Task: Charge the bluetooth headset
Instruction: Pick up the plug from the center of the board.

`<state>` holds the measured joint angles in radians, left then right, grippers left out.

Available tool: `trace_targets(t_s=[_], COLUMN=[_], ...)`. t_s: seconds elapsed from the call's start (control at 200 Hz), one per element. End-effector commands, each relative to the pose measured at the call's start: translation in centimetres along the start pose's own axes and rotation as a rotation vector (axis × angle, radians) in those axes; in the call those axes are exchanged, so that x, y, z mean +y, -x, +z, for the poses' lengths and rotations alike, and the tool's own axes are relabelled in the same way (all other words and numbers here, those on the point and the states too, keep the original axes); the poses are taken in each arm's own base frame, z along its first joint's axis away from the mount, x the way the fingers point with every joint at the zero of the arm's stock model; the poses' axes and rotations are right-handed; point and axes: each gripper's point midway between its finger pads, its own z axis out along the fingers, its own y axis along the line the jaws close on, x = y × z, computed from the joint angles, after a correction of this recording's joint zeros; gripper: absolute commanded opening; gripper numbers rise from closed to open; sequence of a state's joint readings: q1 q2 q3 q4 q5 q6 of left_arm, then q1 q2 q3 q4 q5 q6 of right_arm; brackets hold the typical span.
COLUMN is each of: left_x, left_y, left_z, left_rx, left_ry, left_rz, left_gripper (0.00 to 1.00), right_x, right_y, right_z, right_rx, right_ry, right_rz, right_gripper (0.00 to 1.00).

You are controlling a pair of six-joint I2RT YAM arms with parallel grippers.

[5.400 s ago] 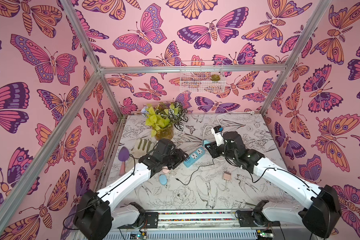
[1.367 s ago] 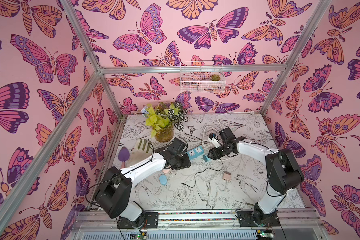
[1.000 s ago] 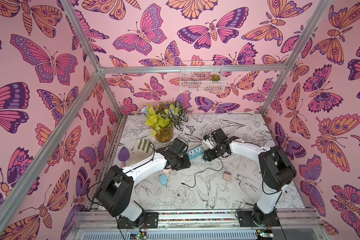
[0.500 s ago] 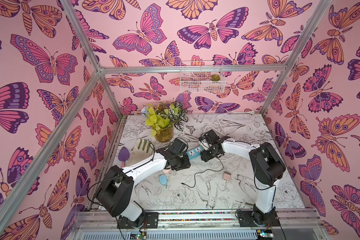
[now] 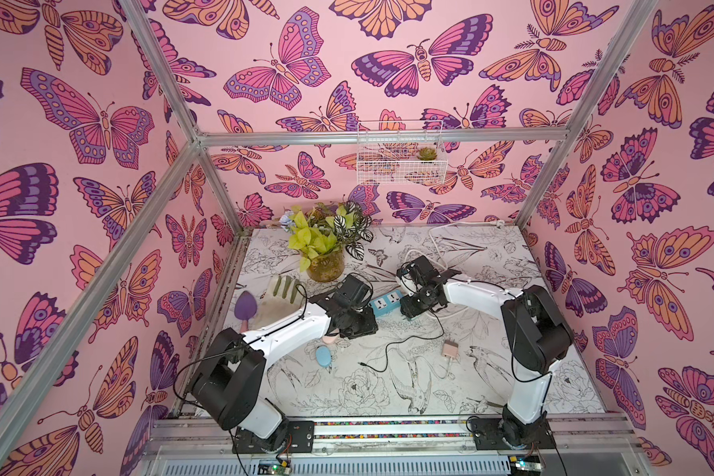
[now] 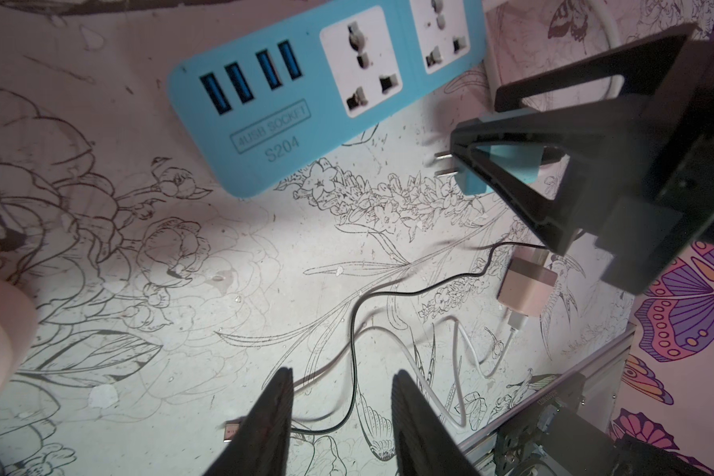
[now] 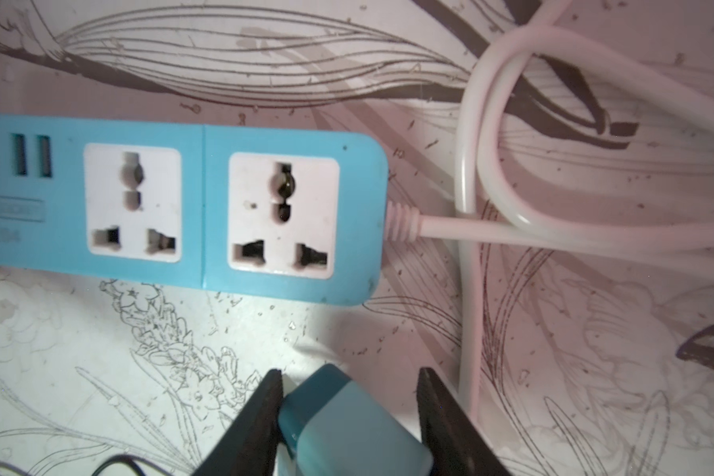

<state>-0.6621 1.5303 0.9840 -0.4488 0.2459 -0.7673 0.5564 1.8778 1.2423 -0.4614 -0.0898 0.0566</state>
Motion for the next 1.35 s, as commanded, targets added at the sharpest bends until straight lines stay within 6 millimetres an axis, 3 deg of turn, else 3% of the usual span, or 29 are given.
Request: trace_targets(t_s=[0.0,0.05,0.241,0.336,0.471,0.576,0.591,0.647,0.947,1.078,1.343], left_x=[0.4,0.4,-0.7,-2.9,-6.5,-8.1,-8.3,-9.1,-11.9,-13.0,-13.2], left_y=[-0.2,-0.2,0.3,1.4,3.5,4.6,4.7,5.0,5.8,5.8,4.8], left_z=[0.5,0.5,0.4,0.1,-0.8,-1.0,-0.9,-1.0,-2.8,-3.9,-5.3], left_rx=[0.017,0.017,-0.006,-0.05,-0.152,-0.203,-0.206,-0.22,-0.315,-0.323,-0.343], left_ry=[0.013,0.014,-0.042,-0.161,-0.381,-0.504,-0.519,-0.571,-0.784,-0.862,-0.911], left_rz=[-0.003,-0.006,0.002,0.018,0.027,0.018,0.02,0.029,0.097,0.125,0.168], left_gripper=[0.42,0.42,0.43,0.45,0.57,0.62,0.62,0.64,0.68,0.66,0.63], right_x=[0.8,1.1,1.6,2.2,3.6,4.5,4.7,5.2,7.5,7.6,7.1], right_y=[0.4,0.7,1.7,2.4,3.4,3.9,4.2,4.5,5.3,5.4,5.9], right_z=[-1.8,-2.3,-4.6,-6.3,-8.7,-9.9,-11.0,-12.0,-14.1,-14.2,-14.1], right_rx=[-0.036,-0.057,-0.119,-0.165,-0.235,-0.273,-0.302,-0.325,-0.377,-0.383,-0.403], right_ry=[0.03,0.042,0.066,0.098,0.175,0.236,0.249,0.282,0.462,0.462,0.445], right_rz=[0.017,0.02,0.039,0.058,0.114,0.163,0.167,0.191,0.317,0.327,0.349], right_gripper=[0.15,0.11,0.12,0.13,0.13,0.14,0.13,0.14,0.14,0.14,0.15])
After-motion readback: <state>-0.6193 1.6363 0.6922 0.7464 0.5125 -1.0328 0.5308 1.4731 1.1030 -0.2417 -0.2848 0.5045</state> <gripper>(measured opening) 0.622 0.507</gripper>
